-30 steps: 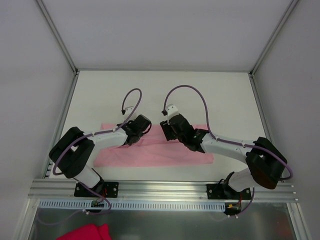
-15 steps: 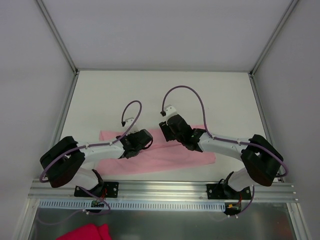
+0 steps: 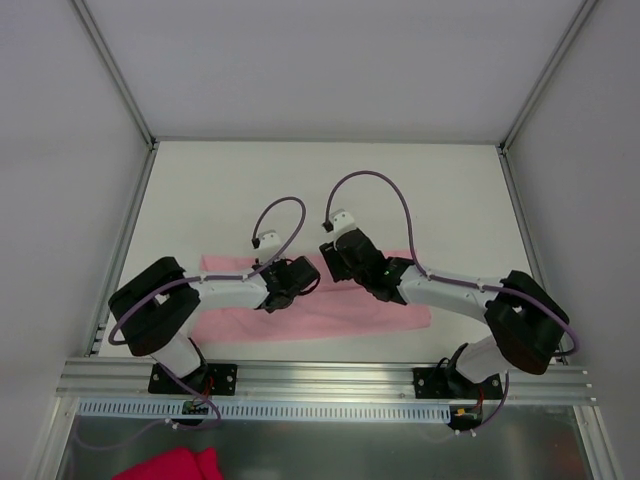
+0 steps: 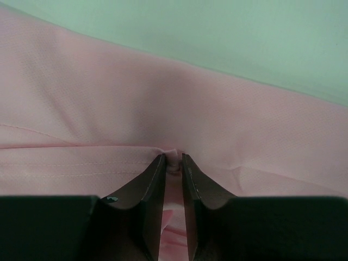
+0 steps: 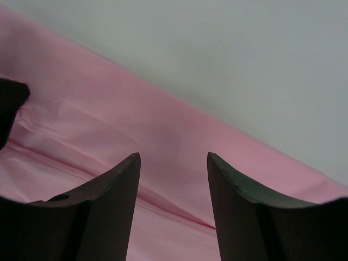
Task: Fold and stack the t-shirts
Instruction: Rotate the tshirt 90 degrees
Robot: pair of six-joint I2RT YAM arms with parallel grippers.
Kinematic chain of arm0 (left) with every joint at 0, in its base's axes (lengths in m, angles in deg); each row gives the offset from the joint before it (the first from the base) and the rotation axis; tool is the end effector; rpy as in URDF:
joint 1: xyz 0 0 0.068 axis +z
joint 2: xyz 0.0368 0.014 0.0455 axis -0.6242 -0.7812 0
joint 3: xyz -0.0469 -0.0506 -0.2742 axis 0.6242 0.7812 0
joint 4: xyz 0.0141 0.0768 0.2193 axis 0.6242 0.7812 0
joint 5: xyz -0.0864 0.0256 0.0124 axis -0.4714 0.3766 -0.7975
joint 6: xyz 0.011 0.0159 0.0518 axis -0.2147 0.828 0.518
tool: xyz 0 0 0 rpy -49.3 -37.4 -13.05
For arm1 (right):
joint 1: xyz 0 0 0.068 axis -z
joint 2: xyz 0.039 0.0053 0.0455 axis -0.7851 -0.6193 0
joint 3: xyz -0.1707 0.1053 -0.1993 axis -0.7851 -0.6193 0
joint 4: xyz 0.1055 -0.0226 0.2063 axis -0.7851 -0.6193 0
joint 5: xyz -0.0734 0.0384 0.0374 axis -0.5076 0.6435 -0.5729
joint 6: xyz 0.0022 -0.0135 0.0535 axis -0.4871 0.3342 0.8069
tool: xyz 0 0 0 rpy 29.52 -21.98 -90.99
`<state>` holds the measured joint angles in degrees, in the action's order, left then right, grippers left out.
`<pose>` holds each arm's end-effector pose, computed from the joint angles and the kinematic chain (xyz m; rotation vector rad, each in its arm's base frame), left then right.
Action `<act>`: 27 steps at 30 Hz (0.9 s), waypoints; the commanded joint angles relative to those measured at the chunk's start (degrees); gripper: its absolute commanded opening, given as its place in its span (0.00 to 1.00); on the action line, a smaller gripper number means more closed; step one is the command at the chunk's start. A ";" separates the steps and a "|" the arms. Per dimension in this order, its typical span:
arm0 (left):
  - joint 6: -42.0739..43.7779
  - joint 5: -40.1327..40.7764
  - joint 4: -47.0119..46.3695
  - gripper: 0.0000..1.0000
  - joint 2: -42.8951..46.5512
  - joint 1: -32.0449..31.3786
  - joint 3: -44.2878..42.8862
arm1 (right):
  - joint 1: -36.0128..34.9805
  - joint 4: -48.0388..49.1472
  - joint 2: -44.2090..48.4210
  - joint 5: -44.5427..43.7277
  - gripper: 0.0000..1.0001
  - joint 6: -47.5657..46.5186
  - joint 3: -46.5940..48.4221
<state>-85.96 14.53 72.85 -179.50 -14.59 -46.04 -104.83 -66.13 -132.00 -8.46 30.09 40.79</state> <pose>0.1724 -0.1860 0.1738 -0.4000 2.2147 0.0511 0.1867 0.2288 0.2408 -0.8790 1.9144 0.1415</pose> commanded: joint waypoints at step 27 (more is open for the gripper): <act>23.75 -19.82 -20.03 0.54 11.80 14.38 0.66 | 2.04 9.67 0.93 -7.01 0.57 -2.37 -4.49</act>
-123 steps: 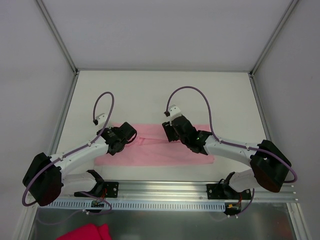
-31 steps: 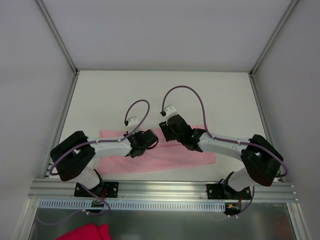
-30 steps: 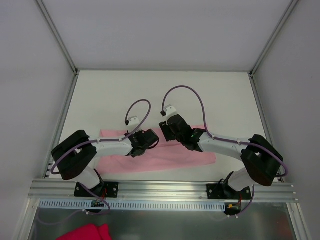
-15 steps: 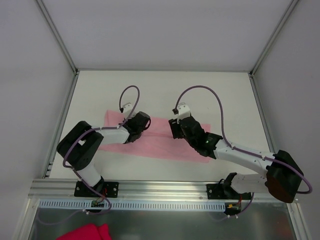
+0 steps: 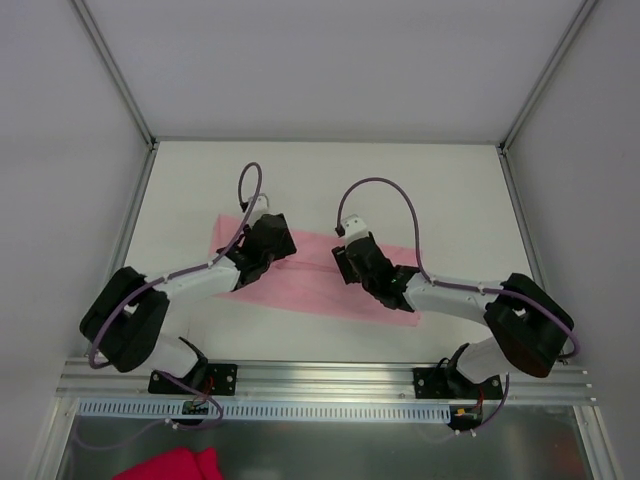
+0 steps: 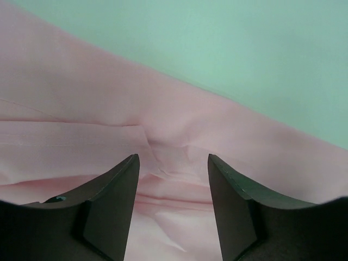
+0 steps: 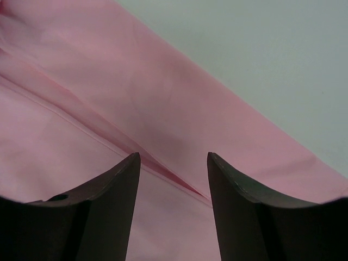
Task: Fold and stack the t-shirts
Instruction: Rotate the tshirt 90 degrees
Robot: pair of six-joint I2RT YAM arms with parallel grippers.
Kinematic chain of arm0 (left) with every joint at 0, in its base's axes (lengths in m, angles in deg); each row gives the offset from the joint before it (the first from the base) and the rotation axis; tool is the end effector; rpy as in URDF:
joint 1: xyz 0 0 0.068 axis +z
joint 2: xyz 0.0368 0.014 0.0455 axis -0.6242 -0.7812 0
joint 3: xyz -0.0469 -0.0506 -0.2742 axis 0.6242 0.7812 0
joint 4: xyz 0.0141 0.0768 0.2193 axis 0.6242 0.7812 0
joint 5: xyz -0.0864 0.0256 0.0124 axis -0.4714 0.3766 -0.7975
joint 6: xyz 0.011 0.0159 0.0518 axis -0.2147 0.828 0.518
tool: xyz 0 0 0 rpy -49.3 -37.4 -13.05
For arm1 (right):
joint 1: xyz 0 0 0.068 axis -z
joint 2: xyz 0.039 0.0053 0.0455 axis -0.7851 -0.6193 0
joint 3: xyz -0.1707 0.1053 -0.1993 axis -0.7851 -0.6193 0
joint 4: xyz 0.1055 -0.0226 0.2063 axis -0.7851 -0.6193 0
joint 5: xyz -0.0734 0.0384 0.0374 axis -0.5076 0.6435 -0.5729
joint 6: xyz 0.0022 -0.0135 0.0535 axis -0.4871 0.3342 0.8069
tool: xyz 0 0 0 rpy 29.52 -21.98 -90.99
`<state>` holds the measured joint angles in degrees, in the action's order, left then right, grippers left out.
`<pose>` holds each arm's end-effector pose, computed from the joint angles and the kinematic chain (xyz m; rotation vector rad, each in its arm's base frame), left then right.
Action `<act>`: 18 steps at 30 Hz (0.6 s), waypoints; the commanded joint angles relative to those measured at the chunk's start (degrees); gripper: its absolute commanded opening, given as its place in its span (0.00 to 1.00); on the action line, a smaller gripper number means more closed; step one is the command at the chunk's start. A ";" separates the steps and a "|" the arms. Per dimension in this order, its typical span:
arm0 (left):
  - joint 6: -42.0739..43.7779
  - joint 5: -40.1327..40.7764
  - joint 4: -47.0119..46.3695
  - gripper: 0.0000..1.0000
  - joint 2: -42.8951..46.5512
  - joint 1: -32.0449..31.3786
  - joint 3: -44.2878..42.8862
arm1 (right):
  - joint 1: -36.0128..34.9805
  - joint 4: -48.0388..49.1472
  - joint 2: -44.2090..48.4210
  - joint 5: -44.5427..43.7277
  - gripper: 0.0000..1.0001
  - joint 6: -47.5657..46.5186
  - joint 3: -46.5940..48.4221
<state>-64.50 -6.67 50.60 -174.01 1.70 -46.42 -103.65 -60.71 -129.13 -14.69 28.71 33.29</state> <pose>0.2340 -0.1566 0.2196 -0.3109 2.1223 -0.3378 0.1809 0.2053 0.2252 -0.8039 1.9038 0.0119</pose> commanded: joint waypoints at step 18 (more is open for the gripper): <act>-7.92 5.26 7.15 0.00 1.77 -4.73 9.57 | 2.35 7.58 -12.31 0.36 0.01 -0.03 2.66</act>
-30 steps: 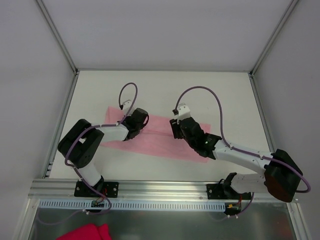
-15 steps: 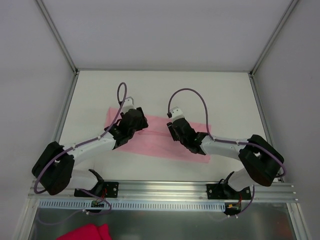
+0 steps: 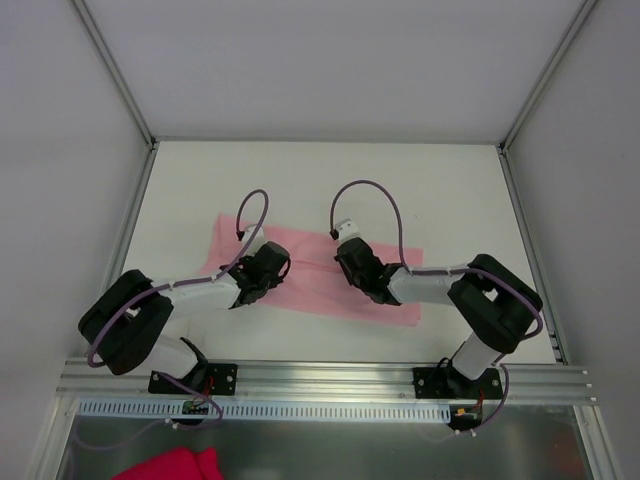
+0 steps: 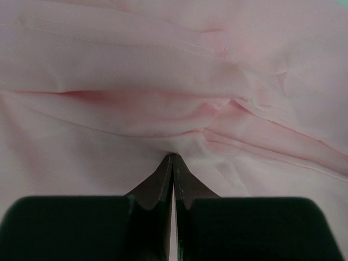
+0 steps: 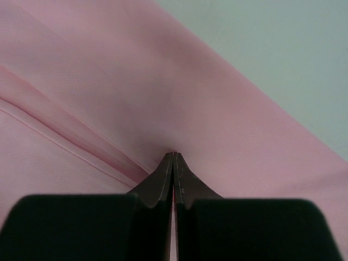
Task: Fold and stack the t-shirts
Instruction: Rotate the tshirt 90 degrees
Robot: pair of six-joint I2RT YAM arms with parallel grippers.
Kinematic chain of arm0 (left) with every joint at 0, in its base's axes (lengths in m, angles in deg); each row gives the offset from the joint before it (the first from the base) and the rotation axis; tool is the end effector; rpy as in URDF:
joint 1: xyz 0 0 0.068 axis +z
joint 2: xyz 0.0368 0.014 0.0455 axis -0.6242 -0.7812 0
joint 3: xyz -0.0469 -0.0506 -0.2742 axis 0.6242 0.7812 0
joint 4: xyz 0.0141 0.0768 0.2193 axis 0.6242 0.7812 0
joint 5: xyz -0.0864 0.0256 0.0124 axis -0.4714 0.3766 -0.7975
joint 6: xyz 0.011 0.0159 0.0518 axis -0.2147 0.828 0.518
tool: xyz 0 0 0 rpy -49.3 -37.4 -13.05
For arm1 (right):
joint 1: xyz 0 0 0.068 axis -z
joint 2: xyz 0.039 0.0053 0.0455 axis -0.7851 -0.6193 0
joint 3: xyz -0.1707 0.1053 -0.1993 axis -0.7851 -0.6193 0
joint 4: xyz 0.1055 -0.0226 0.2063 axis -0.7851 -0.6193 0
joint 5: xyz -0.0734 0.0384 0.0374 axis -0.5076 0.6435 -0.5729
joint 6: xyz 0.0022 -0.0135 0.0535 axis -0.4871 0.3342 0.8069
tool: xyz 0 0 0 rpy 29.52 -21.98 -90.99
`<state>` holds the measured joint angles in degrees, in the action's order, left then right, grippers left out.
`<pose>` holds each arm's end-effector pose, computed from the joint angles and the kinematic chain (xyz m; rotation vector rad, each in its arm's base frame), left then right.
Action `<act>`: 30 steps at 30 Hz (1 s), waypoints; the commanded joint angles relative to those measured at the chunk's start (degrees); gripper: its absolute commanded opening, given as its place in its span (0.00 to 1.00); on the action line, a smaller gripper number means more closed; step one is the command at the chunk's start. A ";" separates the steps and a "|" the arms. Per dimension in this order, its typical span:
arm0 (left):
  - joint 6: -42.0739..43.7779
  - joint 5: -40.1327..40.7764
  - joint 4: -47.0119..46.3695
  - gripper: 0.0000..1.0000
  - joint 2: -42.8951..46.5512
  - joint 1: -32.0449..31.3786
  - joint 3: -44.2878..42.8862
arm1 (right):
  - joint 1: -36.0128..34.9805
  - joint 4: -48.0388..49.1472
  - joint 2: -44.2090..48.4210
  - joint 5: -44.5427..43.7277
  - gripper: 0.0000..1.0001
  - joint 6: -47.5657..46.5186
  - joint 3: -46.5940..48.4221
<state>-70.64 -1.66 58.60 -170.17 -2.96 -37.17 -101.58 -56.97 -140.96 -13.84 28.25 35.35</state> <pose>0.1874 -0.1418 0.1816 -0.3332 2.2682 -0.1758 0.2070 0.2217 0.1854 -0.8501 1.9892 -0.0516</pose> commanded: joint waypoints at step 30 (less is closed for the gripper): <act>8.68 -14.75 4.60 0.00 -22.01 13.80 -24.35 | -20.20 4.38 6.20 -0.76 0.01 8.16 -8.72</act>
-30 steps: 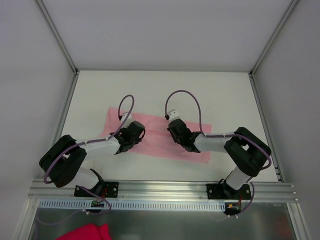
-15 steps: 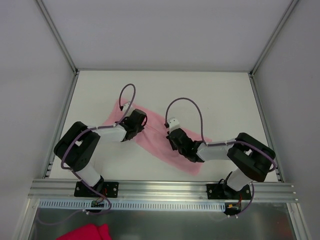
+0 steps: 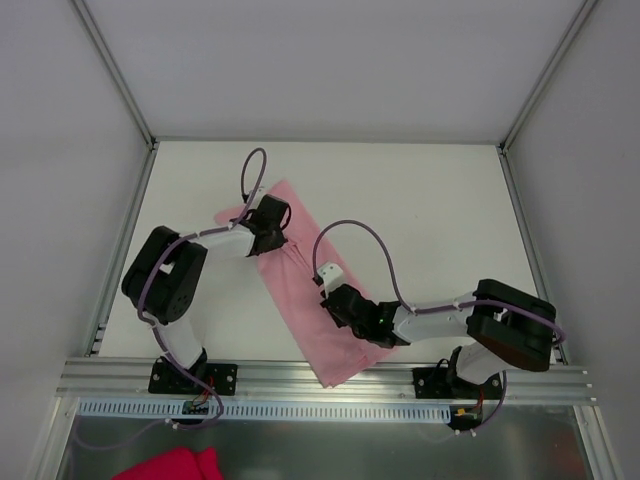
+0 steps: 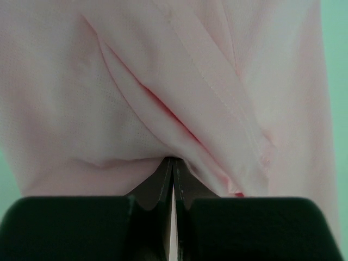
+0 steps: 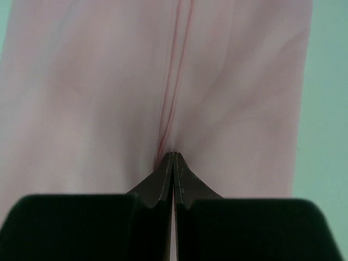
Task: Fold and stack the t-shirts
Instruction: Rotate the tshirt 90 degrees
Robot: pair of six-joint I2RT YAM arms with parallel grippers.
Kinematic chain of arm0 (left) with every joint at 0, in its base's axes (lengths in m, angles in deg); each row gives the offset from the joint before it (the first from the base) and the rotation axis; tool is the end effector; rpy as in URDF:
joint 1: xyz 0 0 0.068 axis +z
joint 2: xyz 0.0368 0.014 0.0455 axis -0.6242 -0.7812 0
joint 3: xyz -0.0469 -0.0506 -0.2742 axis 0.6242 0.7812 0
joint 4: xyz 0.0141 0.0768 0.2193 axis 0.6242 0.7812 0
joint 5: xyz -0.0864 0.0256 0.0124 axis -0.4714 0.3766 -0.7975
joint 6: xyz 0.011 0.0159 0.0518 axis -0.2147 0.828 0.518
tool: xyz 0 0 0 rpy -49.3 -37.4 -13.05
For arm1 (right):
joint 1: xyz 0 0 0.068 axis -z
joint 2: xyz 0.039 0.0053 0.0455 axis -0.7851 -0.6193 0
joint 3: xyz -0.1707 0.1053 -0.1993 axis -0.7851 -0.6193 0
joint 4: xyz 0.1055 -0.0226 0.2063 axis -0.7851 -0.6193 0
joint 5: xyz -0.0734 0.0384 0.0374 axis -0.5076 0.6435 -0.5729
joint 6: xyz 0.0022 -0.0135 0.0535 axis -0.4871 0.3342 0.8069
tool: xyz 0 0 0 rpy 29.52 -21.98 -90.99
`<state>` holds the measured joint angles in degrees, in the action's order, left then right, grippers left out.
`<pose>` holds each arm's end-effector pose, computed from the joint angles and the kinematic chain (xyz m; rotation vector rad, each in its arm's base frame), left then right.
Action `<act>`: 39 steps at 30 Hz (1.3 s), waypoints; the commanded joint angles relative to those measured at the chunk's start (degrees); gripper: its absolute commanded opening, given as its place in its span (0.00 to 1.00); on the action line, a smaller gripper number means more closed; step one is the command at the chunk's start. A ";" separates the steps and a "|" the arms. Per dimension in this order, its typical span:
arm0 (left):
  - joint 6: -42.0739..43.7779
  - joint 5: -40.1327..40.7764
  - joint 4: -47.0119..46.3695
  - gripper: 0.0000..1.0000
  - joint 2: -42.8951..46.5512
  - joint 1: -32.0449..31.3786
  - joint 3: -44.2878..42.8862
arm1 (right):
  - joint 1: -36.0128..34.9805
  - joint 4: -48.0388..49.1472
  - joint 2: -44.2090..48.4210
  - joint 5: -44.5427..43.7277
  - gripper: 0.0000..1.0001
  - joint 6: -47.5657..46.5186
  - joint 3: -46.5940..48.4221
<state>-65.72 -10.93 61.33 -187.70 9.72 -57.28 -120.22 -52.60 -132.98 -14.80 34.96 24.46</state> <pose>0.2904 -0.1457 0.1880 -0.4270 2.3258 -0.1774 0.1097 0.2353 0.1792 -1.0276 1.8799 0.2032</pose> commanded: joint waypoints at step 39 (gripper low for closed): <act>11.50 -12.19 4.42 0.14 7.75 4.03 -7.45 | -4.99 -3.86 -6.11 -17.67 0.34 -3.46 14.39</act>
<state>-56.48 -24.22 67.34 -189.93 13.59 -67.64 -124.92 -56.73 -143.01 -20.57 33.04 37.07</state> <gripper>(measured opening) 0.101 0.303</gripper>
